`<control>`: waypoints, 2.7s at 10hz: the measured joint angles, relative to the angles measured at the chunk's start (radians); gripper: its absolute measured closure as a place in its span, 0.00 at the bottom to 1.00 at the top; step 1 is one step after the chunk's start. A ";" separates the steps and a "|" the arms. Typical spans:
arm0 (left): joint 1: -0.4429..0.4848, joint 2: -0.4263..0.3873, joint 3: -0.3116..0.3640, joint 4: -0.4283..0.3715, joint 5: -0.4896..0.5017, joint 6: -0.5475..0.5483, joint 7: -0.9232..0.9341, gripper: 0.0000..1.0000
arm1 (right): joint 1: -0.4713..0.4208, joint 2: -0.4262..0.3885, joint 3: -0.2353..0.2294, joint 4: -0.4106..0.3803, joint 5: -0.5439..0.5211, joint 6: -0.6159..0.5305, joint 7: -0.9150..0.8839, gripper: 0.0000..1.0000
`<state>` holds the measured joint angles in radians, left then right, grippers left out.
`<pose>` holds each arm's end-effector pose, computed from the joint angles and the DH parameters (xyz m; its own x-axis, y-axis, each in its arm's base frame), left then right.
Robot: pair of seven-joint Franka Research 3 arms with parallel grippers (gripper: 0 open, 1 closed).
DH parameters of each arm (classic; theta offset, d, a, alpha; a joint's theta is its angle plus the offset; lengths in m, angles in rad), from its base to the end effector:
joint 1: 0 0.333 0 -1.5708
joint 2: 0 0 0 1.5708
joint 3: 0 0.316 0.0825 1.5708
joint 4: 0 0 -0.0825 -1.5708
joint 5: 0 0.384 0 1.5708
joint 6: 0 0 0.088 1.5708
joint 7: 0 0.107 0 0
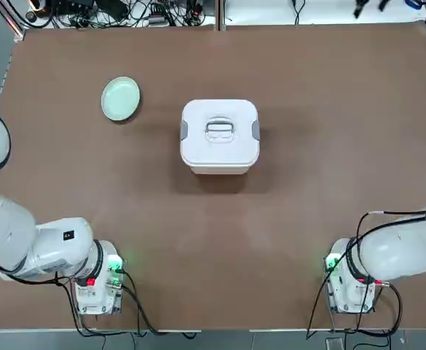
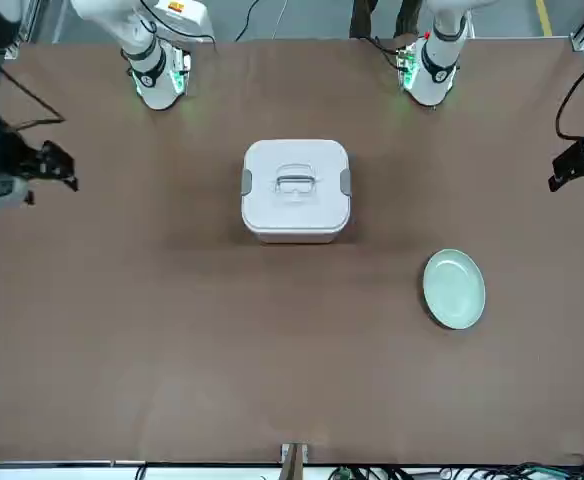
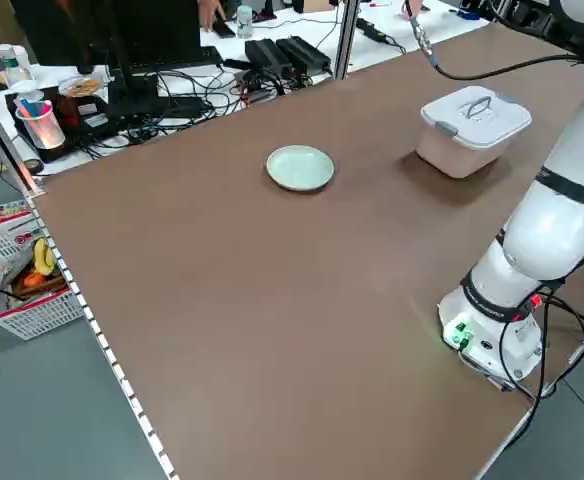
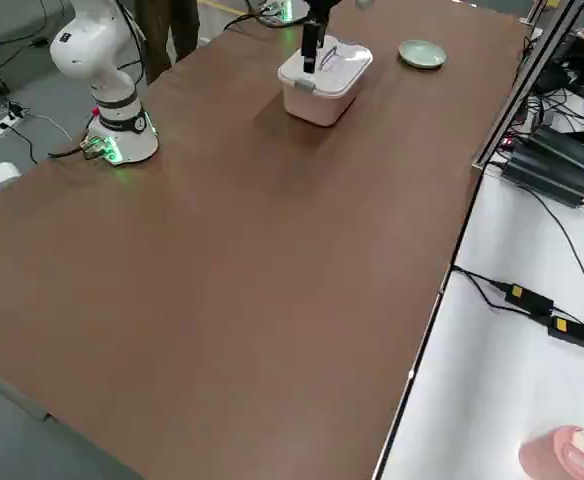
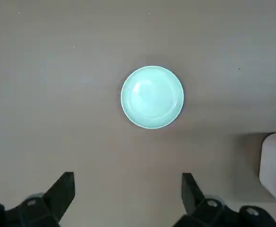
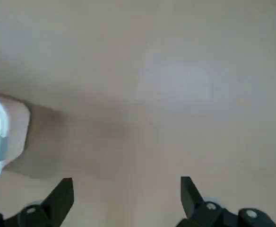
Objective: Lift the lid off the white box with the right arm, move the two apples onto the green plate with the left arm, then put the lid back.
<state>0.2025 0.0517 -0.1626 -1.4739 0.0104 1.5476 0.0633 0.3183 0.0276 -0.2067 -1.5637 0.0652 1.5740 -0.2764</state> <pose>0.5681 0.0265 0.6394 0.9995 -0.0228 0.0225 -0.0227 -0.9997 -0.0035 0.5583 0.0712 0.6132 0.9259 0.3777 0.0002 0.3769 -0.9242 -0.0618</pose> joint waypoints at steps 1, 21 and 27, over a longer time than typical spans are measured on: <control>0.003 0.000 0.001 0.000 0.000 0.000 0.000 0.00 | 0.077 0.009 0.004 -0.001 0.034 0.006 -0.076 0.00; 0.013 -0.002 0.001 0.002 -0.036 0.000 0.000 0.00 | 0.742 0.420 0.002 -0.058 -0.029 0.459 -0.291 0.00; 0.014 -0.002 0.003 0.002 -0.036 0.000 0.000 0.00 | 0.742 0.421 0.001 -0.085 -0.030 0.530 -0.294 0.00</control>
<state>0.2165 0.0501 -0.1598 -1.4724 -0.0256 1.5480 0.0633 1.0605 0.4484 -0.2053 -1.6485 0.0351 2.1039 -0.5707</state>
